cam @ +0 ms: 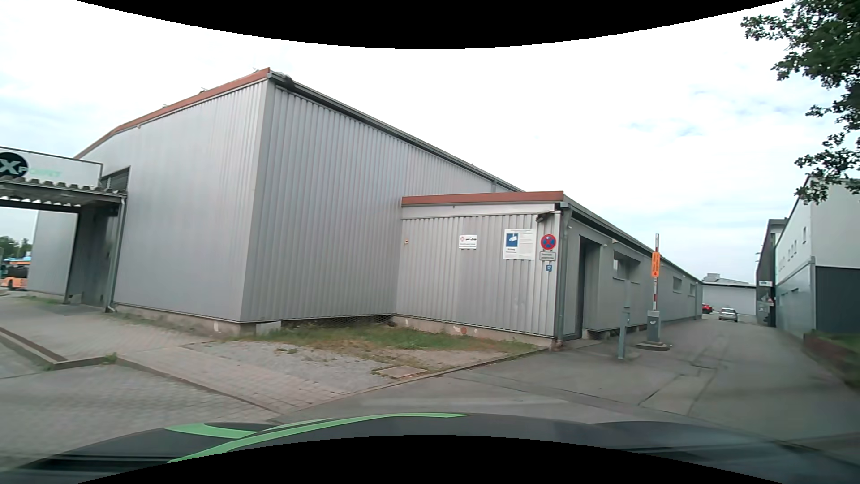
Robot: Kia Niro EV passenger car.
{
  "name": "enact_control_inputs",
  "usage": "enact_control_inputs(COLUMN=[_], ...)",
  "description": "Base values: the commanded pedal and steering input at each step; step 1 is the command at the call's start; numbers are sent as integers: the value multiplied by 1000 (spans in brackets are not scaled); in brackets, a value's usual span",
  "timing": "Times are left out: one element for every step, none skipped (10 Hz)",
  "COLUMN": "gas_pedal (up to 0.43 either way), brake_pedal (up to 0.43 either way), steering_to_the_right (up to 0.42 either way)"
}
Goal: Follow the waypoints while adhering to traffic rules and regulations
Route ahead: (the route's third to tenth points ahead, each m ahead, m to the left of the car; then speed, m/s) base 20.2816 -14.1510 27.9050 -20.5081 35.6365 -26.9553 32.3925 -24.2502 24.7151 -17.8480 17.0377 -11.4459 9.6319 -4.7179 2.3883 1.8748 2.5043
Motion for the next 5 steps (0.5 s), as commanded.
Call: enact_control_inputs(gas_pedal=[67, 67, 67, 67, 67], brake_pedal=[0, 0, 0, 0, 0], steering_to_the_right=[651, 650, 650, 650, 650])
